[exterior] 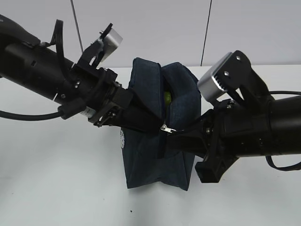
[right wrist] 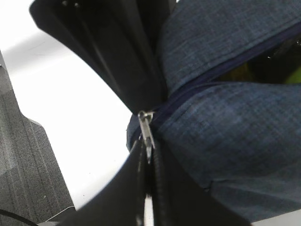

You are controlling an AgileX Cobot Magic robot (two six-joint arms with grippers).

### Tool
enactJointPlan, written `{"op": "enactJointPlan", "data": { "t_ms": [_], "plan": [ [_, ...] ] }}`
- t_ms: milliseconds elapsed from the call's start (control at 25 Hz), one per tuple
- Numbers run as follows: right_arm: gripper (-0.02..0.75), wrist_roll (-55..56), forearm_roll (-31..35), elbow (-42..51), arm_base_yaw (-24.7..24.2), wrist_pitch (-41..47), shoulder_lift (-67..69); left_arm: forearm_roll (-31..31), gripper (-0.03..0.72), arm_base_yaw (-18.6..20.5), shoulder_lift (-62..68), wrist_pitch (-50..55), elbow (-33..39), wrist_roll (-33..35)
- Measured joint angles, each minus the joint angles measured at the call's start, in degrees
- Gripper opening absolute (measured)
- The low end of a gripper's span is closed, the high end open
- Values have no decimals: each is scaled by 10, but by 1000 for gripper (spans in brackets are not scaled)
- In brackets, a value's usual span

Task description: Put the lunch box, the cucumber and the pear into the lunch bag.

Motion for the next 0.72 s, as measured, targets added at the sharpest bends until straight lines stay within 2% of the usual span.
{"op": "enactJointPlan", "data": {
  "t_ms": [120,480,720],
  "plan": [
    [6,0,0,0,0,-6,0,3,216,1,-2,7,0,0],
    [6,0,0,0,0,-11,0,6,177,9,-2,15,0,-2],
    [6,0,-1,-7,0,-14,0,8,27,9,-2,16,0,-3]
  ]
}}
